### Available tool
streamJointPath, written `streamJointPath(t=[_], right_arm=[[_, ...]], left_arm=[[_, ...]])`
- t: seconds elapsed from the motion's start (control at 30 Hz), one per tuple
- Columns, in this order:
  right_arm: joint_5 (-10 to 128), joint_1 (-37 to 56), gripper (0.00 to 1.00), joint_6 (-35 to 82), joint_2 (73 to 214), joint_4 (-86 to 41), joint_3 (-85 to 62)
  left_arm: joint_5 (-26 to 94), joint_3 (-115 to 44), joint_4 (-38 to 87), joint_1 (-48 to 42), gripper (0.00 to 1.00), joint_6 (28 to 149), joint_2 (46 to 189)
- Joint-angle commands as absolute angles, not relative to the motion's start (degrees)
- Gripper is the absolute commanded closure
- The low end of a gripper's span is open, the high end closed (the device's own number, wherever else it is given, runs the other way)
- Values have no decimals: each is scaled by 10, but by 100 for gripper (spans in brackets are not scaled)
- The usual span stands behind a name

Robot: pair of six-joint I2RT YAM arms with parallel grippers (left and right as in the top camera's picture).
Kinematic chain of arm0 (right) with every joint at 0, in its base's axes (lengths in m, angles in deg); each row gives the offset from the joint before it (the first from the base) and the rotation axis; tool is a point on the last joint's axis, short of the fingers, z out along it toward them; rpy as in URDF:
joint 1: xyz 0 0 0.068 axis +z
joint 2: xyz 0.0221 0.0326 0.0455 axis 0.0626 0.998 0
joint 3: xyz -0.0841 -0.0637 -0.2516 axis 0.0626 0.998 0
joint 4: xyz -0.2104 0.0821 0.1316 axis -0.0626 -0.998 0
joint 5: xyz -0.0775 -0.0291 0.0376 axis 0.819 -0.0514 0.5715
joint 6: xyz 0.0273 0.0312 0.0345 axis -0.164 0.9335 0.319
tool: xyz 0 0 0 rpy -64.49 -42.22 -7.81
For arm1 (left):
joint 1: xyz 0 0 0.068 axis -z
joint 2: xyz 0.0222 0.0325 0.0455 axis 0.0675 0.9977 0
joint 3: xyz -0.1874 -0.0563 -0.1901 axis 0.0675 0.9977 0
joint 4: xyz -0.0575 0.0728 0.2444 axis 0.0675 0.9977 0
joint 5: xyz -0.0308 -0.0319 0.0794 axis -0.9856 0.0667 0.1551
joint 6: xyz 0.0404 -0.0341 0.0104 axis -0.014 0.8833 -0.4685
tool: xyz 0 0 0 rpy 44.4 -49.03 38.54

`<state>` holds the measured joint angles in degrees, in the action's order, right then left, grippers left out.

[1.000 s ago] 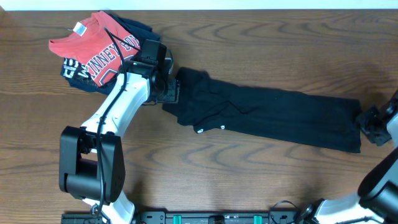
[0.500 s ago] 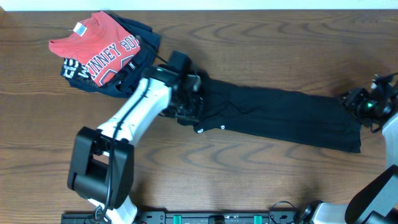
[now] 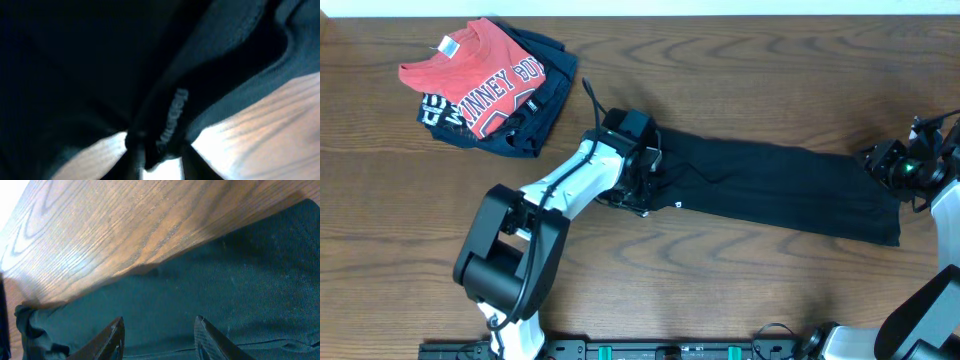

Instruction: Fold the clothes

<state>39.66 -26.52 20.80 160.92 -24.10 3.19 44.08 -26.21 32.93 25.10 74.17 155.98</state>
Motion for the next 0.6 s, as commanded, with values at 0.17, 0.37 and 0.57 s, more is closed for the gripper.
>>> streamJointPath(t=[0.17, 0.37, 0.57], right_arm=[[388, -261, 56, 198, 1607, -241, 32], [389, -261, 56, 198, 1607, -242, 32], [389, -261, 56, 198, 1607, -241, 32]], left_arm=[[448, -333, 374, 250, 93, 735, 1547], [482, -393, 398, 250, 93, 707, 1544], [530, -413, 347, 250, 93, 657, 1544]])
